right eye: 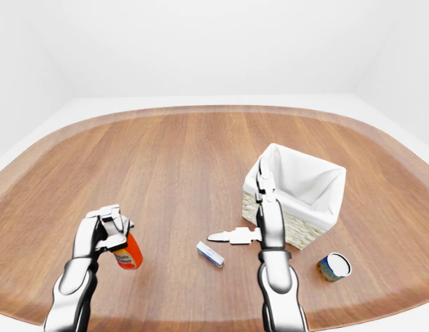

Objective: Pick up the ketchup, and put it in the basket.

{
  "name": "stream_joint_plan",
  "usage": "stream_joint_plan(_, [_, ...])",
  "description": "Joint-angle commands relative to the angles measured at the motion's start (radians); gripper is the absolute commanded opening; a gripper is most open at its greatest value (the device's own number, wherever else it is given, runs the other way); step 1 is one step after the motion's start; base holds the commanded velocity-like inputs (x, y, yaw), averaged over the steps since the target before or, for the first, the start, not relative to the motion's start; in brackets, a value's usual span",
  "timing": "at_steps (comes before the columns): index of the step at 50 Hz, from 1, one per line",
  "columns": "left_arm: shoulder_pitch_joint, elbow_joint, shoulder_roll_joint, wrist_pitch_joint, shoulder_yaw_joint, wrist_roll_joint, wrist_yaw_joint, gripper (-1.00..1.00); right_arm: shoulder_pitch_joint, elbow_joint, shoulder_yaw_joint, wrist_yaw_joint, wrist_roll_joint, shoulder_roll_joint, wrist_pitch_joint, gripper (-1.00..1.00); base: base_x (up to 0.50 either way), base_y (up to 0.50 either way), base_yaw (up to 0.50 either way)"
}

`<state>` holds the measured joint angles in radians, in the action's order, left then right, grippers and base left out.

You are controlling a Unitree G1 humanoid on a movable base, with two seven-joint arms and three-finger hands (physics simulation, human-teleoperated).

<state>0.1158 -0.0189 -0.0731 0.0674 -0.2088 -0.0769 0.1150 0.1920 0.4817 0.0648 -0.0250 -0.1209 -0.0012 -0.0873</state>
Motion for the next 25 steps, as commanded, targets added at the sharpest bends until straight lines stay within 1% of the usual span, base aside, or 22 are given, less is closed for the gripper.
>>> stream_joint_plan(1, [-0.017, -0.351, 0.039, -0.149, 0.076, -0.035, -0.029, -0.93, 0.000, -0.003, 0.005, 0.001, 0.000, 0.000, 0.000, 1.00, 0.00, 0.00, 0.00])
stream_joint_plan(2, [-0.022, -0.371, 0.040, -0.155, 0.082, -0.038, -0.028, -0.94, 0.000, -0.002, 0.006, 0.001, 0.000, 0.000, 0.000, 1.00, 0.00, 0.00, 0.00])
stream_joint_plan(5, [-0.040, -0.434, 0.042, -0.155, 0.101, -0.049, -0.026, -0.93, 0.000, 0.002, 0.010, 0.001, -0.002, 0.000, 0.000, 1.00, 0.00, 0.00, 0.00])
stream_joint_plan(9, [-0.067, -0.470, 0.040, -0.155, 0.116, -0.058, -0.026, -0.94, 0.003, 0.009, 0.012, 0.001, -0.002, -0.001, 0.000, 1.00, 0.00, 0.00, 0.00])
stream_joint_plan(15, [-0.131, -0.538, 0.044, -0.155, 0.154, -0.073, -0.035, -0.93, 0.004, 0.013, 0.014, 0.001, -0.001, -0.001, 0.000, 1.00, 0.00, 0.00, 0.00])
stream_joint_plan(19, [-0.168, -0.555, 0.049, -0.155, 0.186, -0.089, -0.044, -0.93, 0.007, 0.021, 0.012, 0.003, 0.001, -0.002, 0.000, 1.00, 0.00, 0.00, 0.00])
stream_joint_plan(22, [-0.178, -0.554, 0.049, -0.155, 0.190, -0.089, -0.047, -0.93, 0.009, 0.026, 0.011, 0.004, 0.003, -0.002, 0.000, 1.00, 0.00, 0.00, 0.00])
stream_joint_plan(23, [-0.214, -0.558, 0.055, -0.155, 0.219, -0.111, -0.056, -0.93, 0.014, 0.037, 0.011, 0.004, 0.003, -0.002, 0.000, 1.00, 0.00, 0.00, 0.00])
stream_joint_plan(25, [-0.234, -0.571, 0.062, -0.155, 0.239, -0.125, -0.057, -0.93, 0.015, 0.046, 0.009, 0.006, 0.007, -0.003, 0.000, 1.00, 0.00, 0.00, 0.00])
